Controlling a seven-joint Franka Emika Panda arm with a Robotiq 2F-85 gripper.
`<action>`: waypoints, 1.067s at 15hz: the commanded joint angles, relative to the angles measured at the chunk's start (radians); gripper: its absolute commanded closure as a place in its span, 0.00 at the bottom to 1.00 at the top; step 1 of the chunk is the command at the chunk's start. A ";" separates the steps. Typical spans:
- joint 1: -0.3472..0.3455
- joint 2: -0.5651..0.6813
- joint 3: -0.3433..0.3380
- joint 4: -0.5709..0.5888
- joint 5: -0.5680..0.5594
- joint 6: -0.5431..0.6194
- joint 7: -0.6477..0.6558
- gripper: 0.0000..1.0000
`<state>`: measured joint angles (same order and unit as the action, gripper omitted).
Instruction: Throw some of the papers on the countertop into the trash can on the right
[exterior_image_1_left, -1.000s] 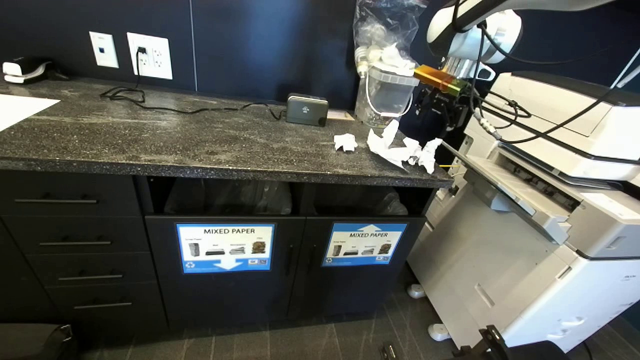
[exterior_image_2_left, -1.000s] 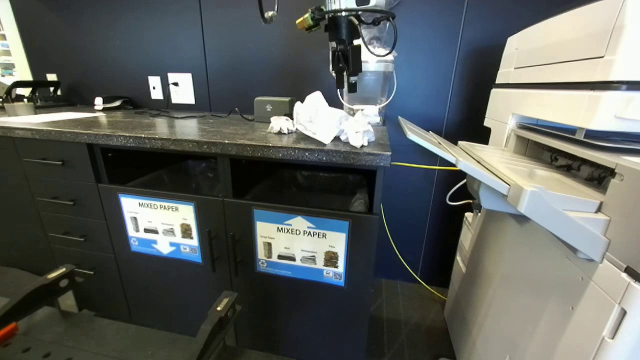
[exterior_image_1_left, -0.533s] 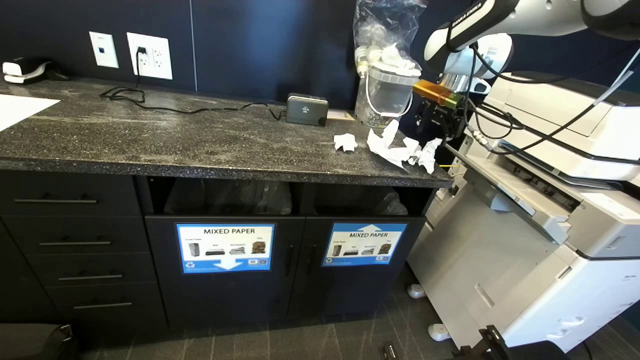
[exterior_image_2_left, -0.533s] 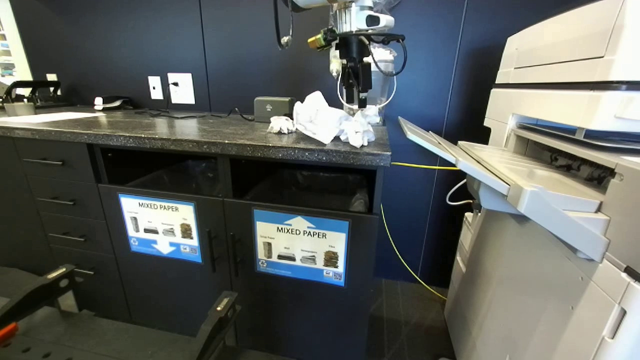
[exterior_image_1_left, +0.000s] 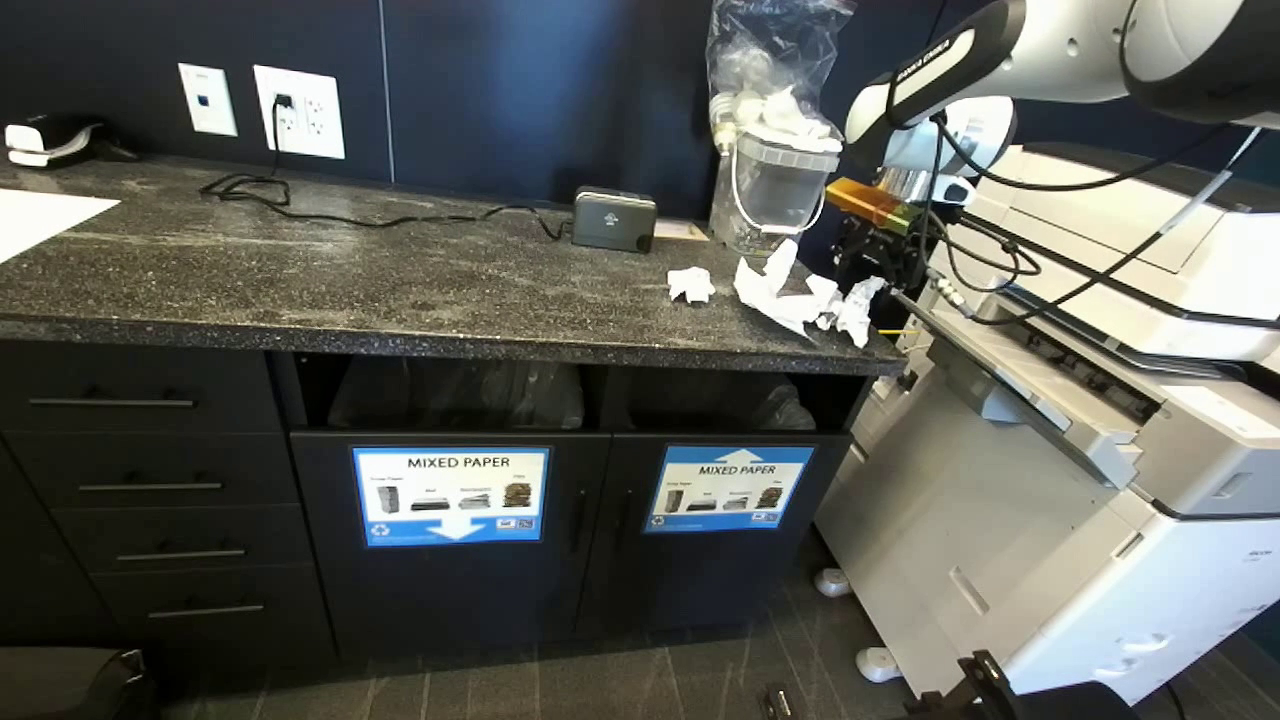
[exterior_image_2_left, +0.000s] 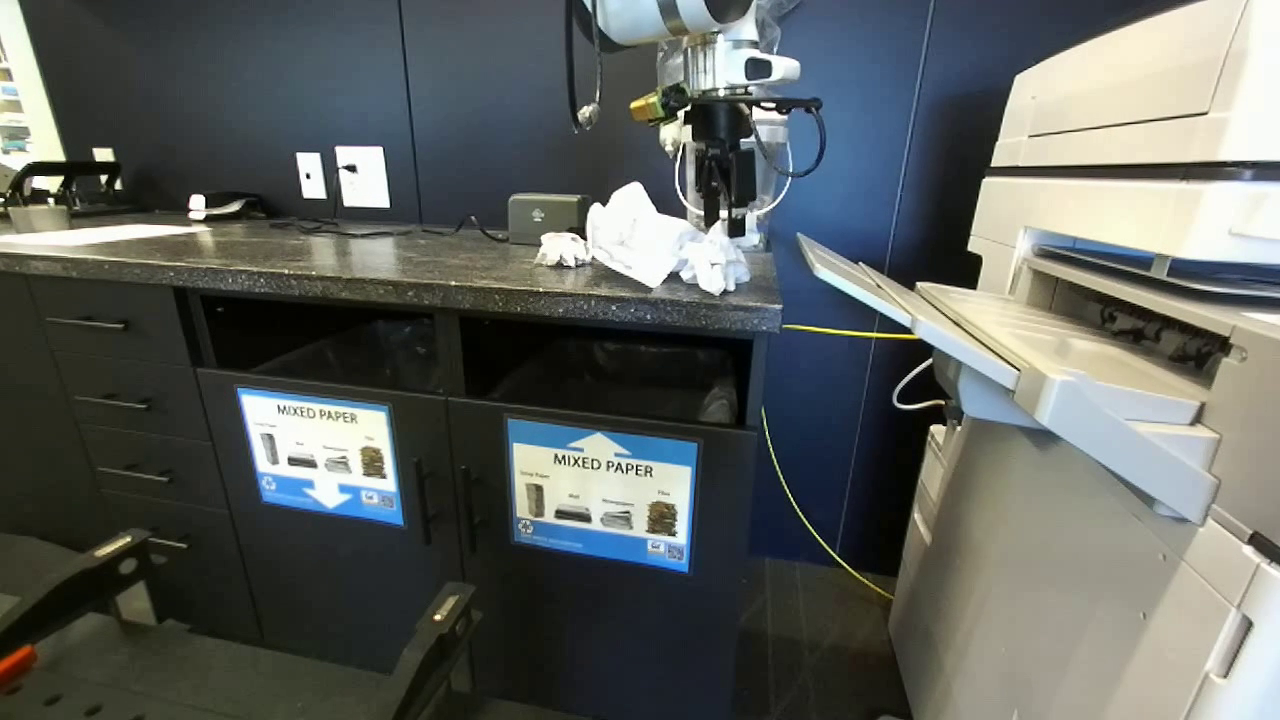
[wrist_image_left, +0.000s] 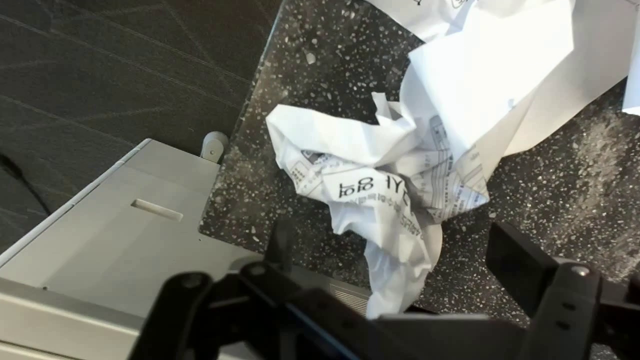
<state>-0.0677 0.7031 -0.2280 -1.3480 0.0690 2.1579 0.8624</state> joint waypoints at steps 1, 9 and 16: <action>-0.027 0.048 0.021 0.082 0.008 -0.028 -0.009 0.00; -0.035 0.084 0.024 0.114 0.010 -0.039 -0.010 0.00; -0.033 0.097 0.021 0.124 0.005 -0.039 -0.008 0.56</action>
<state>-0.0838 0.7783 -0.2220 -1.2788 0.0692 2.1439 0.8624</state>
